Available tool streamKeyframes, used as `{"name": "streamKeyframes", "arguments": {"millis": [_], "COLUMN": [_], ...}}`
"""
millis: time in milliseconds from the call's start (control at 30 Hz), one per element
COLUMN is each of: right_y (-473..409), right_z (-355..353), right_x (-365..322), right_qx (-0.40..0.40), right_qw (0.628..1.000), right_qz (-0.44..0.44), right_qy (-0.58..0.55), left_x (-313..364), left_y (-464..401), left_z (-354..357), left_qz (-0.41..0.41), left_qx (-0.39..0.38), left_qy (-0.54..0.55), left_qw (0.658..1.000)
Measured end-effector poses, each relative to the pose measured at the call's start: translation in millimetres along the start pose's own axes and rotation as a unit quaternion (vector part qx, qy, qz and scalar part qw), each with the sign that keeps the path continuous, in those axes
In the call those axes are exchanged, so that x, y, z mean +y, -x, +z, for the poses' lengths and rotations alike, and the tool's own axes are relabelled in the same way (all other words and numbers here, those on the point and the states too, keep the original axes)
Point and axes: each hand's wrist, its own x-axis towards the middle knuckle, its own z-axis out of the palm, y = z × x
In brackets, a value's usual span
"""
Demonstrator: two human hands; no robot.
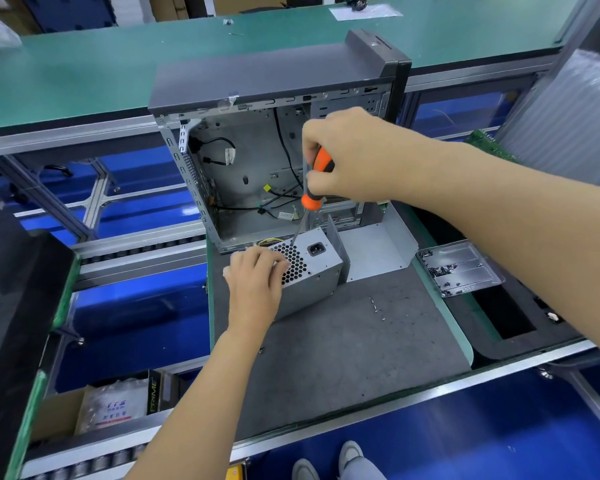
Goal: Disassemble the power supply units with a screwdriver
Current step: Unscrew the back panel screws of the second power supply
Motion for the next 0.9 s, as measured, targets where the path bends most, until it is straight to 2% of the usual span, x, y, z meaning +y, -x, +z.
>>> {"name": "streamKeyframes", "arguments": {"millis": [133, 267, 333, 400, 500, 633, 900], "right_y": [-2, -4, -4, -3, 0, 6, 22], "right_z": [5, 18, 26, 34, 44, 54, 62], "right_x": [0, -1, 1, 2, 4, 10, 21], "right_qx": [0.036, 0.050, 0.057, 0.064, 0.066, 0.077, 0.095], "right_qw": [0.998, 0.997, 0.995, 0.994, 0.990, 0.982, 0.973], "right_qz": [0.000, -0.001, 0.005, 0.009, 0.025, 0.053, 0.087], "right_qy": [-0.041, -0.066, -0.079, -0.090, -0.120, -0.162, -0.191], "left_x": [-21, -35, -42, -52, -57, -56, -62], "left_y": [20, 41, 54, 70, 94, 109, 117], "left_z": [-10, -19, -20, -17, -13, -6, 4], "left_qz": [-0.078, -0.134, -0.218, -0.282, -0.264, -0.217, -0.193], "left_qx": [0.011, 0.065, 0.025, -0.062, -0.151, -0.196, -0.185], "left_qy": [0.089, 0.097, 0.100, 0.101, 0.052, 0.005, 0.006], "left_qw": [0.993, 0.984, 0.970, 0.952, 0.951, 0.956, 0.964]}}
